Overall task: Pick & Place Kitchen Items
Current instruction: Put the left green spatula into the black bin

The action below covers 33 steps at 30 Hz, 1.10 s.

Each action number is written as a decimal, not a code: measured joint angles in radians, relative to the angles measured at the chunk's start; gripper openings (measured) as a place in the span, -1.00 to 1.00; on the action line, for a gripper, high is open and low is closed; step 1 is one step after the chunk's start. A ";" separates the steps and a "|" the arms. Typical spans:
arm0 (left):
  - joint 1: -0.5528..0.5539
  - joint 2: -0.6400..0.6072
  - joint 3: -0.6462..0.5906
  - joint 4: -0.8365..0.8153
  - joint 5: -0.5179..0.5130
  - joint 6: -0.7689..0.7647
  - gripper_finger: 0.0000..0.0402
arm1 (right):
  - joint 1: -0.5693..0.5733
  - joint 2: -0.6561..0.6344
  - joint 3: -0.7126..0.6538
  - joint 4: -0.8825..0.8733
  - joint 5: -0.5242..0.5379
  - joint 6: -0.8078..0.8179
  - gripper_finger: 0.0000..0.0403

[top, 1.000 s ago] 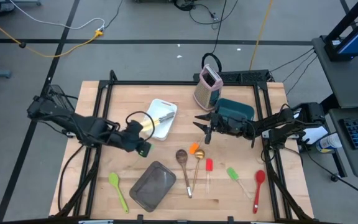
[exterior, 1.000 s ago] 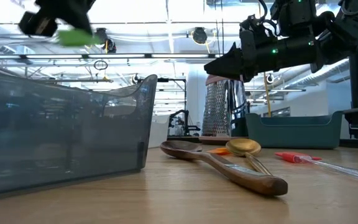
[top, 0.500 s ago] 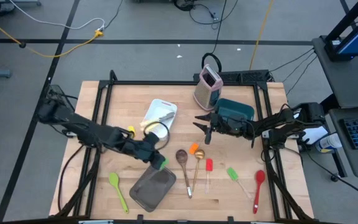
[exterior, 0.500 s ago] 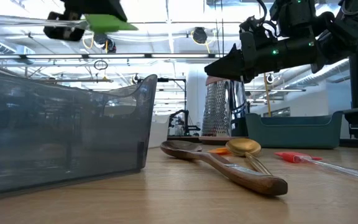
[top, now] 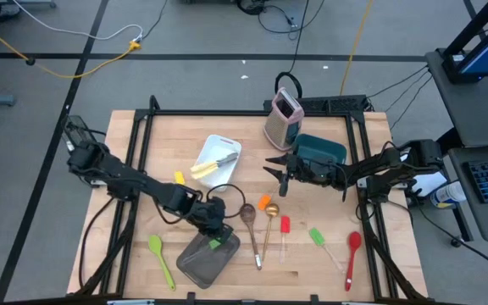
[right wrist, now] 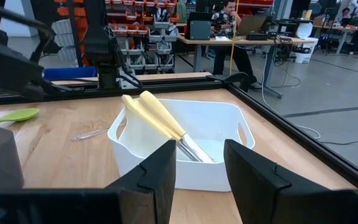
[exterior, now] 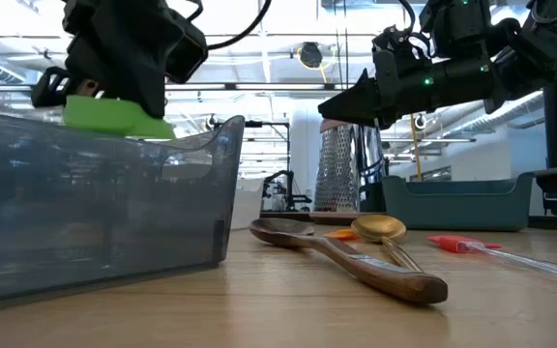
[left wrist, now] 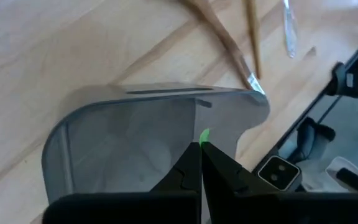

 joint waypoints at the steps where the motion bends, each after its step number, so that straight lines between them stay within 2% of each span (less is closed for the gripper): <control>1: 0.000 0.002 0.000 -0.005 0.000 -0.004 -0.99 | 0.000 0.000 0.000 0.000 0.000 0.000 -0.37; 14: -0.009 0.001 -0.020 -0.003 -0.092 -0.019 -0.99 | 0.000 0.000 0.000 0.000 0.000 0.000 -0.37; 24: -0.033 0.001 -0.114 -0.015 -0.118 -0.227 -0.99 | 0.000 0.000 0.000 0.000 0.000 0.000 -0.37; 33: -0.025 0.001 -0.129 -0.001 -0.150 -0.189 -0.96 | 0.000 0.000 0.000 0.000 0.000 0.000 -0.37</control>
